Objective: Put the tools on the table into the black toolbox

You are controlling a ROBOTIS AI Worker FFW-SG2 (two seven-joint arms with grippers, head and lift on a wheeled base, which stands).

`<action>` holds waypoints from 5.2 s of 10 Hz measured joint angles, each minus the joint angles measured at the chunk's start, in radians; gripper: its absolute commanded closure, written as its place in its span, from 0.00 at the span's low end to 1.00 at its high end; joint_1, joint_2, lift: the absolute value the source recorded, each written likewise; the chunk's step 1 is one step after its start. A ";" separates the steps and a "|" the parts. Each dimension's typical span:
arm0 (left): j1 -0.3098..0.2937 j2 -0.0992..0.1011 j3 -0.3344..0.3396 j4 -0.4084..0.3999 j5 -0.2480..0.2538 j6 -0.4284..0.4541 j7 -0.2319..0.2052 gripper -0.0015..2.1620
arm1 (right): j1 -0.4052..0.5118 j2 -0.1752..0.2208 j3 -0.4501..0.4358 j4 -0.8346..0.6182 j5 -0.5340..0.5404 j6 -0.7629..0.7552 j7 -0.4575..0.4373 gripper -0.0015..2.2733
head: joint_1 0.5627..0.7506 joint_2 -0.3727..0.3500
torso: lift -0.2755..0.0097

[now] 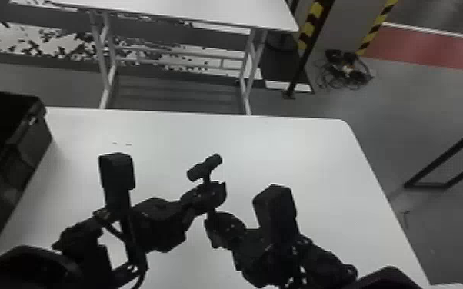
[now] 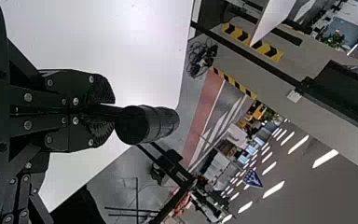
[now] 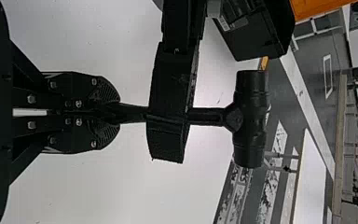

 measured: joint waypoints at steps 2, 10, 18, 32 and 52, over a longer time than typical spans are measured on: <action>0.004 0.001 0.003 -0.001 -0.002 0.000 -0.002 0.99 | 0.007 0.000 0.000 -0.001 -0.006 -0.001 -0.017 0.44 | 0.70 0.23 | 0.70; -0.006 0.010 0.096 -0.047 -0.012 -0.001 0.001 0.99 | 0.062 0.004 -0.111 0.000 -0.125 -0.059 -0.064 0.04 | 0.70 0.27 | 0.70; 0.017 0.067 0.359 -0.147 -0.085 -0.094 0.058 0.99 | 0.118 0.121 -0.503 0.127 -0.558 -0.387 -0.008 0.04 | 0.70 0.42 | 0.70; 0.039 0.085 0.660 0.160 -0.204 -0.790 0.118 0.96 | 0.154 0.152 -0.743 0.308 -0.708 -0.639 0.092 0.06 | 0.70 0.66 | 0.70; 0.343 -0.008 0.309 0.143 -0.318 -1.008 0.438 0.03 | 0.247 0.152 -0.530 0.385 -0.572 -1.081 -0.075 0.06 | 0.70 0.45 | 0.70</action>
